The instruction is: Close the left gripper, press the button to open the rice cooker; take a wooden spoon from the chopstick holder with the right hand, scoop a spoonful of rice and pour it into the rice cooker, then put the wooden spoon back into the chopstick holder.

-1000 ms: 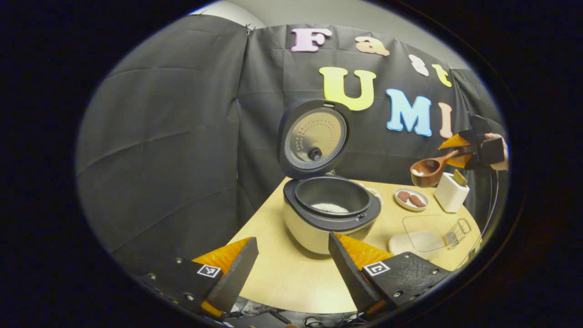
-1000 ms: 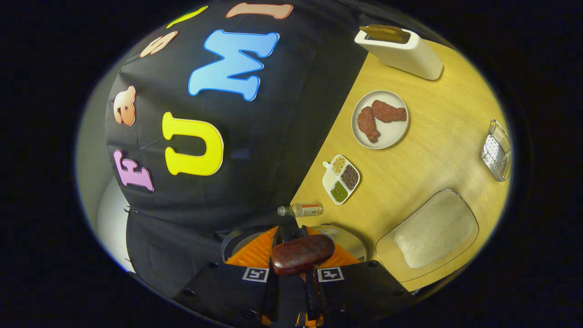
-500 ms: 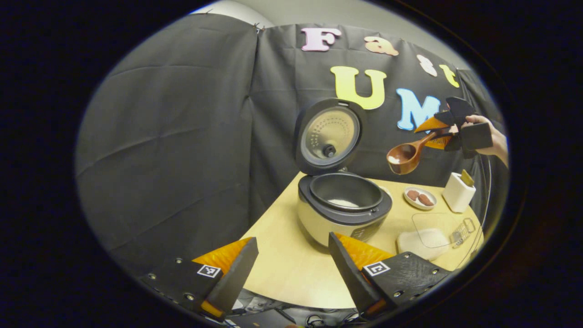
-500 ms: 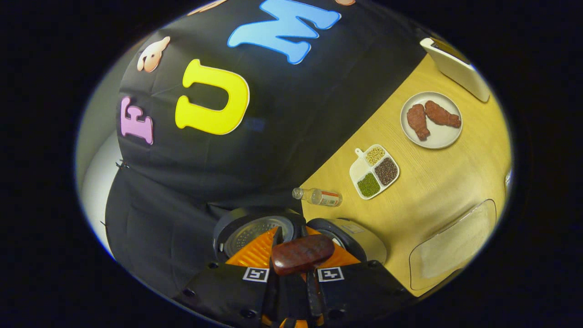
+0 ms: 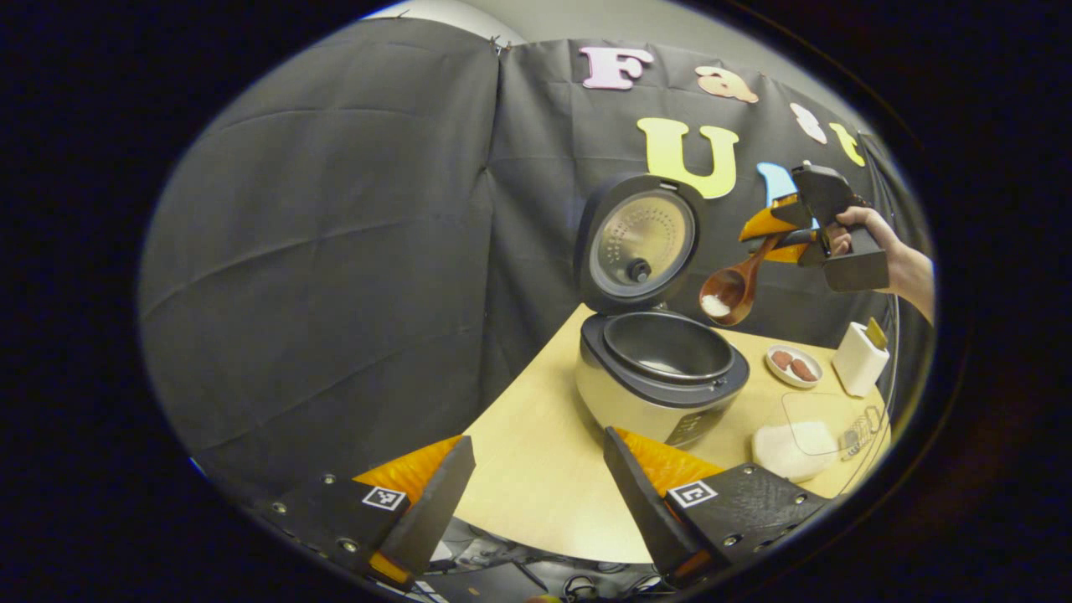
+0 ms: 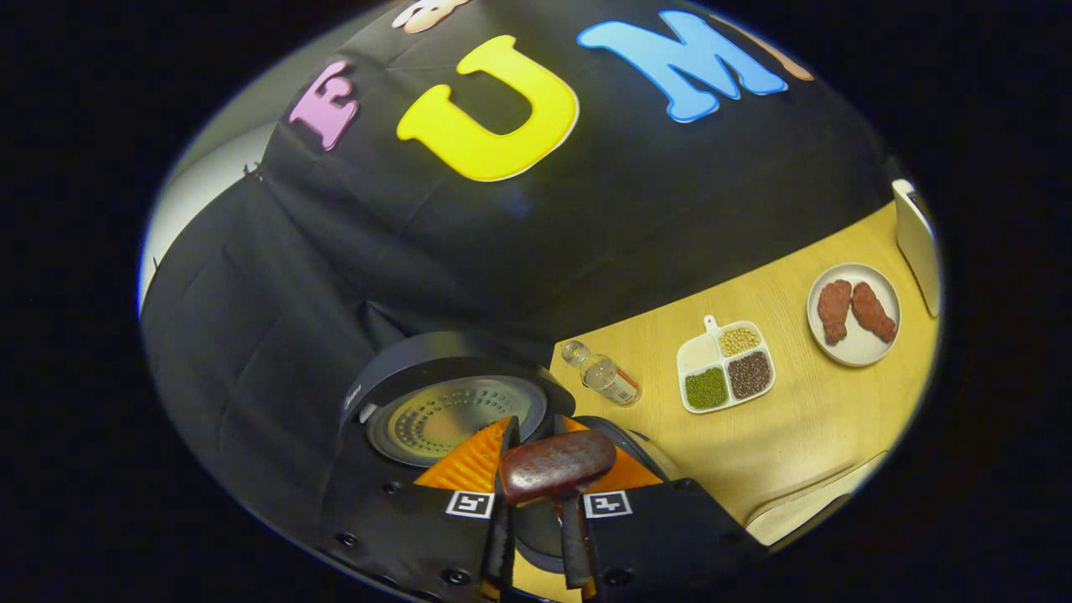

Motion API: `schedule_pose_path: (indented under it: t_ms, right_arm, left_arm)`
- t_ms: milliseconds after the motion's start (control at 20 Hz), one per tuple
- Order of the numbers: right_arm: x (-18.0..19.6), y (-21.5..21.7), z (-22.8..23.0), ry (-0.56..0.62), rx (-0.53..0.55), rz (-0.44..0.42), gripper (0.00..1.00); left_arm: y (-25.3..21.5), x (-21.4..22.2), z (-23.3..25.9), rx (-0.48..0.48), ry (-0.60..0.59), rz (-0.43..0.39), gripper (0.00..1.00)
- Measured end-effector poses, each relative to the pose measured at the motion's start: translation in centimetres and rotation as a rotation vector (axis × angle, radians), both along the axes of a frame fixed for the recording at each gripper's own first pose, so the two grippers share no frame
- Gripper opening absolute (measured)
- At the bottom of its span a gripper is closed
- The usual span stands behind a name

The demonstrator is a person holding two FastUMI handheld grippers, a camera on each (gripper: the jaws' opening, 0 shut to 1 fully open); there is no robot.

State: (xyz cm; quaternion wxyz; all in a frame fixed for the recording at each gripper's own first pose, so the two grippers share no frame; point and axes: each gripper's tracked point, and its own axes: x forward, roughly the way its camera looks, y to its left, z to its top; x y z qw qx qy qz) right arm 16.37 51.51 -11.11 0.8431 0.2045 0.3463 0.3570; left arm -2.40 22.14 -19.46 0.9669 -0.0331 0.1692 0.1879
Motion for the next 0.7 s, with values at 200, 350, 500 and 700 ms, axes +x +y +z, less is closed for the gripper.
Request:
schedule_pose_path:
  t_ms: [200,350,500,700]
  right_arm:
    - [-0.4,1.9,0.1,-0.173,-0.077,0.035,0.24]
    - [-1.5,3.9,-0.6,-0.241,-0.122,0.103,0.25]
    - [-2.5,5.4,-1.0,-0.348,-0.185,0.178,0.24]
    - [-4.5,6.9,-1.6,-0.540,-0.290,0.307,0.25]
  left_arm:
    - [0.3,0.3,0.3,0.028,0.012,-0.001,0.97]
    - [0.7,0.3,0.4,0.028,0.011,-0.002,0.97]
    - [0.9,0.2,0.1,0.026,0.016,0.000,0.97]
    - [1.0,0.6,-0.1,0.037,0.022,-0.006,0.97]
